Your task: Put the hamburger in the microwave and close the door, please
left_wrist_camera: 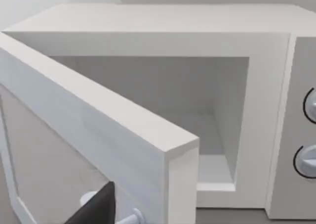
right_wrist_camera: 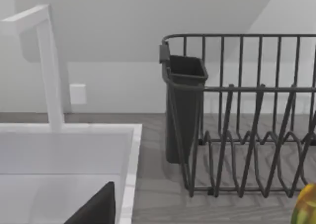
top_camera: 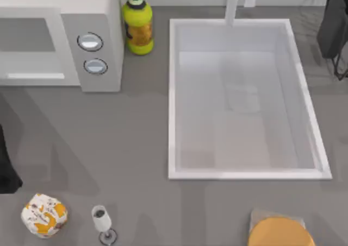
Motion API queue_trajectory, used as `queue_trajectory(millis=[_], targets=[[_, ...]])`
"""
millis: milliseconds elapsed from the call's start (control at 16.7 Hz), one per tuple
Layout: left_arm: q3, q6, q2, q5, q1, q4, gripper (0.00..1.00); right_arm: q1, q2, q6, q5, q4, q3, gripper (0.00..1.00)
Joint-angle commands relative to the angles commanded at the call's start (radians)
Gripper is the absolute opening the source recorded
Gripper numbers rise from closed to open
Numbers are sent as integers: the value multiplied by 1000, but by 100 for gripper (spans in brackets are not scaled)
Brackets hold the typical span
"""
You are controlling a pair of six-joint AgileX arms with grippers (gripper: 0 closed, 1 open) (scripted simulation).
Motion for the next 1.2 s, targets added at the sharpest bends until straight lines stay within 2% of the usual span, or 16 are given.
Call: queue_trajectory(millis=[180, 420, 960, 1200], targets=[[10, 3, 12, 0, -3, -11, 100, 0, 0, 0, 0, 0, 0, 100], [118, 41, 161, 0, -42, -130, 100, 0, 0, 0, 0, 0, 0, 100], [531, 176, 945, 8, -196, -634, 100, 0, 0, 0, 0, 0, 0, 100], [696, 229, 1224, 8, -254, -828, 100, 0, 0, 0, 0, 0, 0, 100]])
